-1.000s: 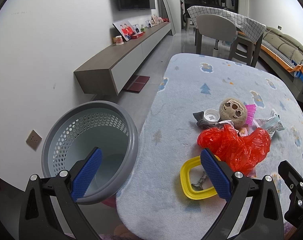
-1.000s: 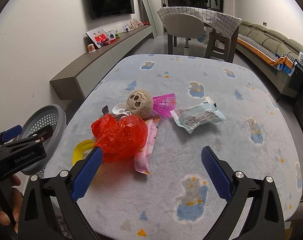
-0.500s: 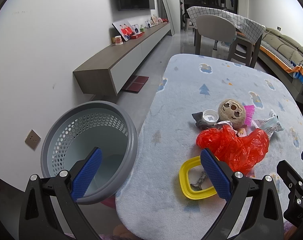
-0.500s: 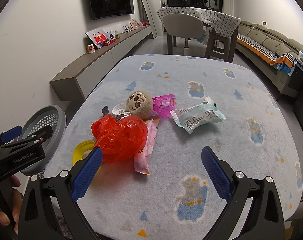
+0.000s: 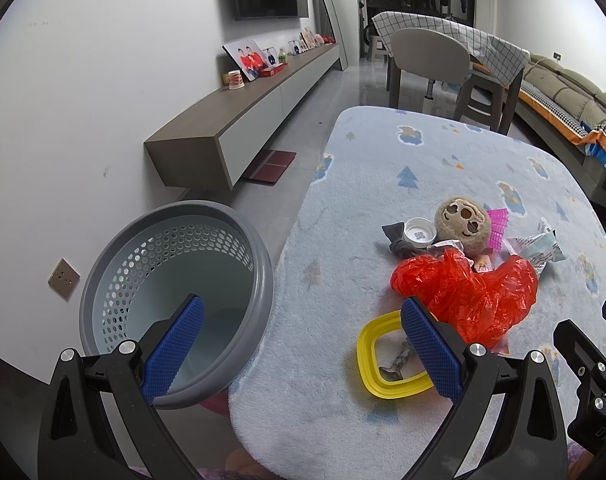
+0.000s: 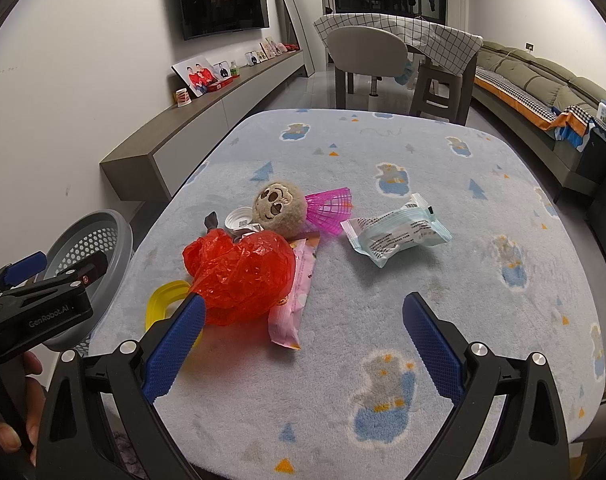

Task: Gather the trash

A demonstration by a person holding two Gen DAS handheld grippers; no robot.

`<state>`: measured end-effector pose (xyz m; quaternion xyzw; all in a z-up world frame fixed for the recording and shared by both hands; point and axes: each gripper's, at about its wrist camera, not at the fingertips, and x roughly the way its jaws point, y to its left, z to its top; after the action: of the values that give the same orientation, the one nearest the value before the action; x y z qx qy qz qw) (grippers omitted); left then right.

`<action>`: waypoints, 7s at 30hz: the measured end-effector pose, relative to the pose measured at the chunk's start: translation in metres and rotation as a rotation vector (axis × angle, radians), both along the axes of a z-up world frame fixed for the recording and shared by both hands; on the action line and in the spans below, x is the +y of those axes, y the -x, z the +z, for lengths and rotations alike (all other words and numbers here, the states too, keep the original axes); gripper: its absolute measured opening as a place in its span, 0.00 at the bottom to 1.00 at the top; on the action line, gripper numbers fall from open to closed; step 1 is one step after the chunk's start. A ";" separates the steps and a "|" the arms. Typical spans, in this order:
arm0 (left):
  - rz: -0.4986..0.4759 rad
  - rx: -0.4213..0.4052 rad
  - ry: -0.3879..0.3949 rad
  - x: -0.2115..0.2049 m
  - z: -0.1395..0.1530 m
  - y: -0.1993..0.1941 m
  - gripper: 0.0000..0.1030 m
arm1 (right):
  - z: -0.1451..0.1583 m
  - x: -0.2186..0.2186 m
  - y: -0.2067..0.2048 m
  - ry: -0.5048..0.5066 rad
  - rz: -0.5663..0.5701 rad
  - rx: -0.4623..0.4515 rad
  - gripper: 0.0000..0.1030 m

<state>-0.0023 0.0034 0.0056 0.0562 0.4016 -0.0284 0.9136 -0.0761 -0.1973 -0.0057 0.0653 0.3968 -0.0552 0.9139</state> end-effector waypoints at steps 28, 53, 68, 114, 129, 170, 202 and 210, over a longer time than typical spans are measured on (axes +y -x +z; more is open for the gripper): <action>-0.005 0.019 0.014 -0.003 -0.009 -0.004 0.94 | 0.000 0.002 -0.002 -0.003 0.002 0.002 0.92; -0.131 0.137 0.044 -0.027 -0.056 0.016 0.94 | 0.002 -0.030 0.005 -0.064 -0.016 -0.026 0.92; -0.155 0.236 0.102 -0.045 -0.082 -0.005 0.94 | 0.003 -0.032 0.004 -0.080 -0.016 -0.026 0.92; -0.121 0.017 -0.020 0.008 -0.018 -0.002 0.69 | -0.004 0.014 -0.020 -0.048 0.103 -0.002 0.92; -0.072 0.021 -0.007 0.037 -0.022 -0.008 0.69 | -0.049 0.053 -0.075 0.139 0.107 0.146 0.89; -0.031 -0.003 0.068 0.055 -0.012 -0.002 0.69 | -0.007 0.042 -0.040 -0.006 0.137 0.013 0.23; 0.192 0.057 0.044 0.204 -0.022 -0.039 0.71 | -0.012 0.242 -0.131 -0.087 0.509 0.078 0.23; 0.222 0.055 0.046 0.215 -0.025 -0.039 0.83 | -0.010 0.262 -0.134 -0.072 0.547 0.063 0.53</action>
<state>0.0372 0.2186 -0.0193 -0.0105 0.4296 0.0622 0.9008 0.0583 0.0647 -0.0162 -0.0137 0.4298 0.2056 0.8791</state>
